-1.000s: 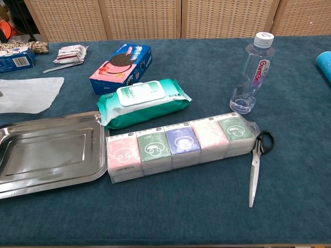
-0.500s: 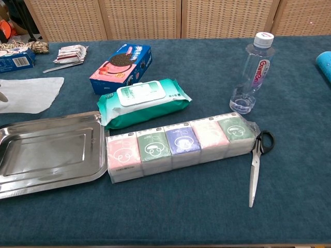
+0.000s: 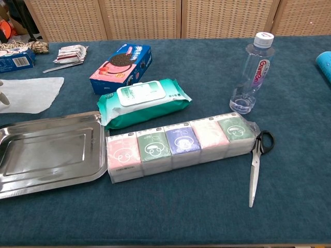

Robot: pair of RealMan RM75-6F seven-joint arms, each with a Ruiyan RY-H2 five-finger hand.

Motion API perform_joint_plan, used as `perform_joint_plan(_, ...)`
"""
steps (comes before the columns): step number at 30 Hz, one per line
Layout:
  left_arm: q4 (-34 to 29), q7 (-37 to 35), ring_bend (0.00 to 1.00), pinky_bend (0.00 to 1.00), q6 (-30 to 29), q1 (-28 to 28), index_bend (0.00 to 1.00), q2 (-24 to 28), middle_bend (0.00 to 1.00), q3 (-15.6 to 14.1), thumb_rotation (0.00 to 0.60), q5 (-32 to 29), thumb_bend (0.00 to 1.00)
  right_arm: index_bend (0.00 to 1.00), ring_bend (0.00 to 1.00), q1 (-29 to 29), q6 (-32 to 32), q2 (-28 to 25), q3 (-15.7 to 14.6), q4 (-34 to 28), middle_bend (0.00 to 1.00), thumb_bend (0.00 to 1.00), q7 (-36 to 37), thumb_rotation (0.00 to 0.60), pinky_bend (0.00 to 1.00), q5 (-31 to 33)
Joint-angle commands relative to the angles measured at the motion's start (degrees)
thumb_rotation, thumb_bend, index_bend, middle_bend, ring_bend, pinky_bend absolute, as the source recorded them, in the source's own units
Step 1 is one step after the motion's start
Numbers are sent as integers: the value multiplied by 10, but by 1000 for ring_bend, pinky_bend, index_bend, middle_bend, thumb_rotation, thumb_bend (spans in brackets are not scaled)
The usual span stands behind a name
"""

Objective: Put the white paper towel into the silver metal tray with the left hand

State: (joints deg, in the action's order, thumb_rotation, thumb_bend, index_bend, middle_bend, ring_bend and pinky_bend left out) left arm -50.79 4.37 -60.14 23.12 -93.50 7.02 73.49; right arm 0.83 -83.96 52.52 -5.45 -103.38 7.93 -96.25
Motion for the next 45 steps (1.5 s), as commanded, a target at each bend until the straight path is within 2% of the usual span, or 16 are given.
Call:
perform_joint_plan(1,4,2,0,0,1,2,309,-3,0,1,551,-1,459,0,0,0,0,0,0,0,0,0,0,600,0,0)
perform_joint_plan(12,48,1,0,0,17,11,339,-23,0,7,552,-10,465,0,0,-1,-2,0,0,1,0,0,2,600,0,-2)
perform_joint_plan(23,64,-12,0,0,12,14,432,-32,0,5,555,-1,486,0,0,-1,-1,0,1,0,0,0,0,600,0,-1)
perform_joint_plan(28,49,-12,0,0,-5,16,502,-24,0,8,555,6,488,0,0,-1,-2,0,0,1,0,0,1,600,0,-1)
perform_joint_plan(32,36,-8,0,0,-14,17,676,-18,0,12,581,7,503,0,0,-2,-3,-1,0,1,0,0,2,600,0,-2)
perform_joint_plan(33,33,-7,0,0,-15,17,692,-17,0,13,584,7,505,0,0,-2,-4,-1,0,1,0,0,3,600,0,-2)
perform_joint_plan(45,-29,6,0,0,-49,21,715,20,0,30,589,10,507,0,0,-2,-5,-2,1,2,0,0,7,600,0,-2)
